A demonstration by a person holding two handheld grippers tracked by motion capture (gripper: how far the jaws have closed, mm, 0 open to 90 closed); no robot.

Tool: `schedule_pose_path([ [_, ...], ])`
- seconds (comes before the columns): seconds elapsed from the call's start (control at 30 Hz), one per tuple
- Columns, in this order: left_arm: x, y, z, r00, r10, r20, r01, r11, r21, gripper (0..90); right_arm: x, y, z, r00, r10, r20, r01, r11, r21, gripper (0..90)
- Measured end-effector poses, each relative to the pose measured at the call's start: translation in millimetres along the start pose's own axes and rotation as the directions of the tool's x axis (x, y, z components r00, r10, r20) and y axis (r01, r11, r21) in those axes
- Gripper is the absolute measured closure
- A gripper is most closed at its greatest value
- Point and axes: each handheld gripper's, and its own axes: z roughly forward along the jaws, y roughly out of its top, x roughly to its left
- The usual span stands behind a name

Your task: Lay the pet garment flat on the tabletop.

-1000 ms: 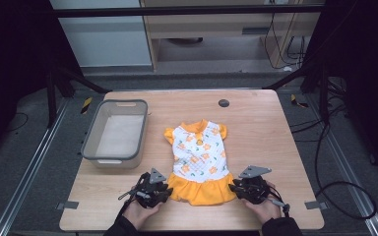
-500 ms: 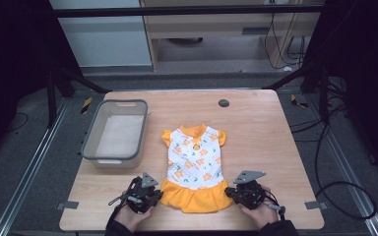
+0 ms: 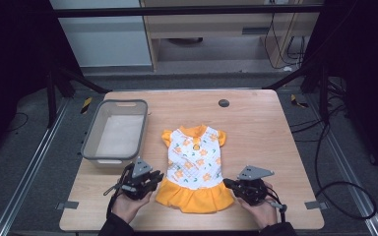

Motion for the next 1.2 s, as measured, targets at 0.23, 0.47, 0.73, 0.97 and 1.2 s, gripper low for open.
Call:
schedule_pose_path([
  [0.23,0.7,27.4,41.8,0.9997,0.019,-0.011,-0.019,0.9998,0.002,88.2,1.2,6.5,26.5,0.9995,-0.029,-0.012,0.029,1.000,0.009,89.9],
  [0.47,-3.2,30.4,89.5,0.9980,0.057,-0.026,-0.054,0.9950,0.083,84.8,1.6,2.9,36.7,0.9990,-0.045,-0.003,0.045,0.998,0.042,89.7],
  [0.73,8.6,20.3,99.3,0.9991,0.027,-0.033,-0.022,0.9905,0.136,83.7,3.0,-2.6,42.1,0.9987,-0.048,-0.013,0.049,0.995,0.091,89.4],
  [0.97,11.8,15.1,103.6,0.9981,0.039,-0.048,-0.033,0.9904,0.134,83.4,7.6,-3.2,39.8,0.9986,-0.049,-0.021,0.051,0.991,0.121,89.6],
  [1.2,11.8,17.9,94.8,0.9986,0.020,-0.050,-0.014,0.9920,0.126,73.7,5.1,-0.7,35.7,0.9994,-0.028,-0.020,0.030,0.995,0.098,87.7],
])
